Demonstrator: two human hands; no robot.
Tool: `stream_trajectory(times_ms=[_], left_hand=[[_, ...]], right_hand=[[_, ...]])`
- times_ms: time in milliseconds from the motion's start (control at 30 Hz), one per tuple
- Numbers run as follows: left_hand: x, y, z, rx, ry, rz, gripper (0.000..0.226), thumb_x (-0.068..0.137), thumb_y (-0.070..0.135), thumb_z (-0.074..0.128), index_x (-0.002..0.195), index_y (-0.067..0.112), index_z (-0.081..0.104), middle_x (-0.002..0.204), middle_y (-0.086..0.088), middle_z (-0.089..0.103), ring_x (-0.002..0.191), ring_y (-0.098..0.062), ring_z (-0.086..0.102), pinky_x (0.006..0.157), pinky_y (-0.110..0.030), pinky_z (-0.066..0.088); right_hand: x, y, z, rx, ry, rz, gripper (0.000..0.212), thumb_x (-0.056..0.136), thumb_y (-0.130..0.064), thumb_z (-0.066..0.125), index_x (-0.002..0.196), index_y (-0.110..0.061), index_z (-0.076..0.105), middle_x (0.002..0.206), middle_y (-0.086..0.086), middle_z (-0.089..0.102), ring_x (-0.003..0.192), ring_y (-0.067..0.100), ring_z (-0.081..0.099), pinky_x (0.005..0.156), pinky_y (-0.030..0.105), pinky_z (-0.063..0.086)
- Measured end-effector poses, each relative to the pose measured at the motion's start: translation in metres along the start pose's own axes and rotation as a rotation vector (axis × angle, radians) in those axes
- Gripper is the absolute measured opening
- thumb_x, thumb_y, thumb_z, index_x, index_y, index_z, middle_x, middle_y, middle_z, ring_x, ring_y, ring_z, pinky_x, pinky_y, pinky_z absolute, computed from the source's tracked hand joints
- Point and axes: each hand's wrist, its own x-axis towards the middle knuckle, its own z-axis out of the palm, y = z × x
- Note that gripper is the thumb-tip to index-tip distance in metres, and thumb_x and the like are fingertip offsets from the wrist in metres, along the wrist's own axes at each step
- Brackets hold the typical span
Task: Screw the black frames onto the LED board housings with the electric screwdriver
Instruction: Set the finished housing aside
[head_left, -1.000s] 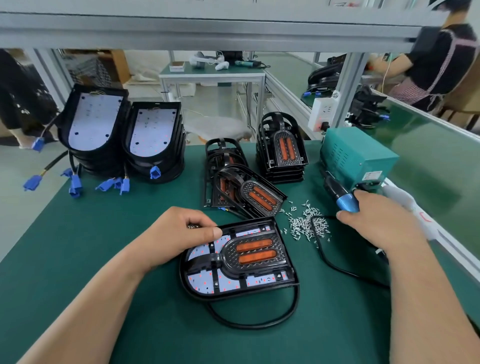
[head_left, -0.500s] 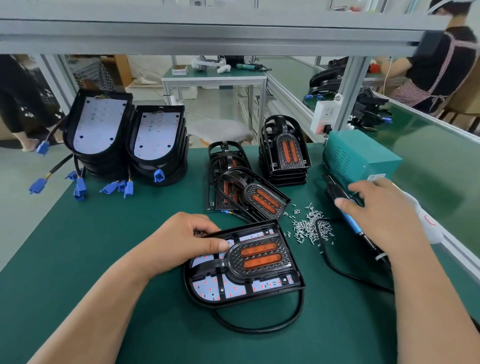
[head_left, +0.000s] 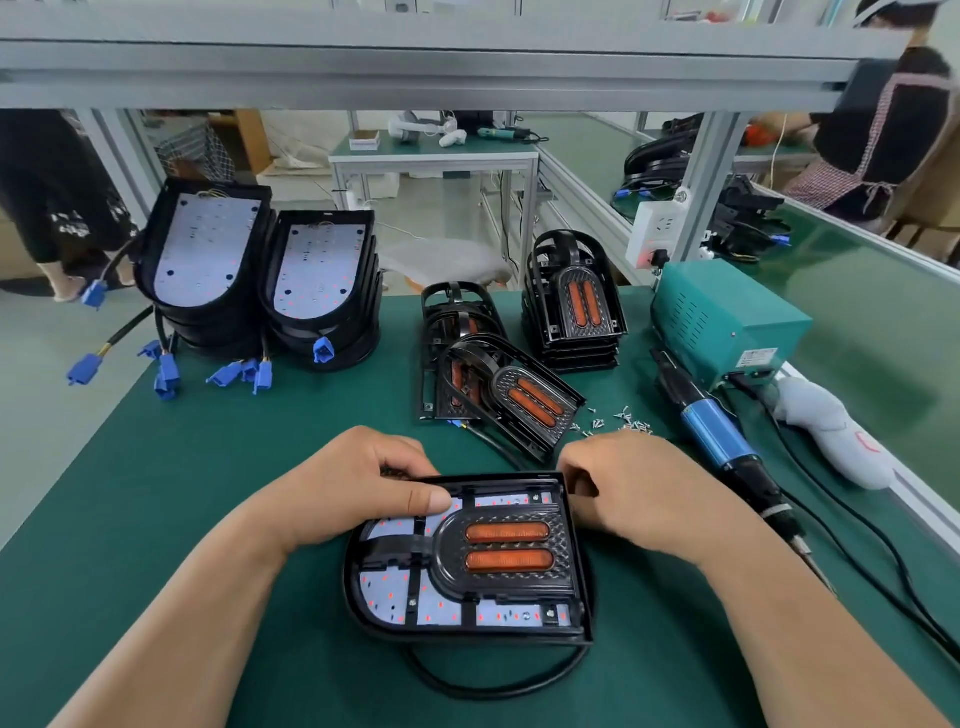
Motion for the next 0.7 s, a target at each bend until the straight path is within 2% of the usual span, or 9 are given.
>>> stream_trajectory(times_ms=[133,200,367,467,533,633,700], left_hand=[[0.0,0.0,-0.001,-0.008,-0.01,-0.001,0.009,0.085,0.026,0.088,0.08,0.02,0.083,0.08,0.01,0.067,0.072,-0.002,0.06,0.069,-0.013,0.045],[0.001,0.0,0.0,-0.008,-0.01,0.001,0.01,0.084,0.026,0.089,0.081,0.018,0.083,0.08,0.01,0.067,0.073,-0.003,0.061,0.071,-0.014,0.046],[0.001,0.001,0.003,-0.014,-0.002,0.009,0.01,0.082,0.026,0.09,0.084,0.018,0.084,0.084,0.006,0.069,0.078,-0.007,0.063,0.075,-0.018,0.048],[0.002,0.001,0.003,-0.024,0.024,0.004,0.016,0.077,0.033,0.09,0.088,0.023,0.085,0.089,0.008,0.073,0.083,-0.009,0.068,0.079,-0.019,0.05],[0.003,0.002,0.005,-0.043,0.063,-0.019,0.024,0.073,0.037,0.09,0.095,0.029,0.085,0.099,0.006,0.078,0.093,-0.012,0.074,0.085,-0.019,0.054],[0.004,0.002,0.008,-0.037,0.091,-0.052,0.034,0.071,0.04,0.092,0.104,0.042,0.083,0.11,0.012,0.08,0.108,-0.006,0.073,0.095,-0.017,0.055],[0.005,0.002,0.01,-0.03,0.095,-0.058,0.037,0.075,0.037,0.094,0.109,0.045,0.081,0.116,0.019,0.078,0.114,0.001,0.07,0.095,-0.012,0.052]], right_hand=[[0.0,-0.001,0.0,0.014,-0.069,-0.062,0.018,0.091,-0.043,0.066,0.085,-0.028,0.057,0.085,-0.009,0.066,0.081,0.015,0.061,0.074,0.039,0.051],[-0.003,0.001,-0.003,0.067,-0.112,-0.078,0.02,0.089,-0.035,0.067,0.077,-0.028,0.053,0.079,-0.007,0.065,0.074,0.013,0.059,0.07,0.039,0.051],[-0.01,0.007,-0.011,0.3,-0.126,-0.134,0.014,0.084,-0.016,0.068,0.077,-0.025,0.06,0.075,-0.007,0.066,0.066,0.005,0.056,0.06,0.021,0.042],[-0.008,0.005,-0.011,0.374,-0.13,-0.161,0.011,0.092,-0.017,0.072,0.085,-0.021,0.065,0.081,-0.003,0.069,0.075,0.012,0.063,0.071,0.034,0.052],[-0.006,0.004,-0.011,0.441,-0.123,-0.165,0.005,0.095,-0.019,0.071,0.09,-0.021,0.07,0.088,-0.005,0.072,0.083,0.013,0.068,0.08,0.041,0.057],[-0.005,0.004,-0.009,0.495,-0.094,-0.154,0.009,0.095,-0.024,0.066,0.098,-0.023,0.074,0.098,-0.007,0.077,0.095,0.012,0.072,0.09,0.044,0.058],[-0.003,0.006,-0.007,0.492,-0.066,-0.143,0.013,0.099,-0.015,0.065,0.101,-0.024,0.074,0.102,-0.008,0.078,0.101,0.012,0.072,0.093,0.046,0.057]])
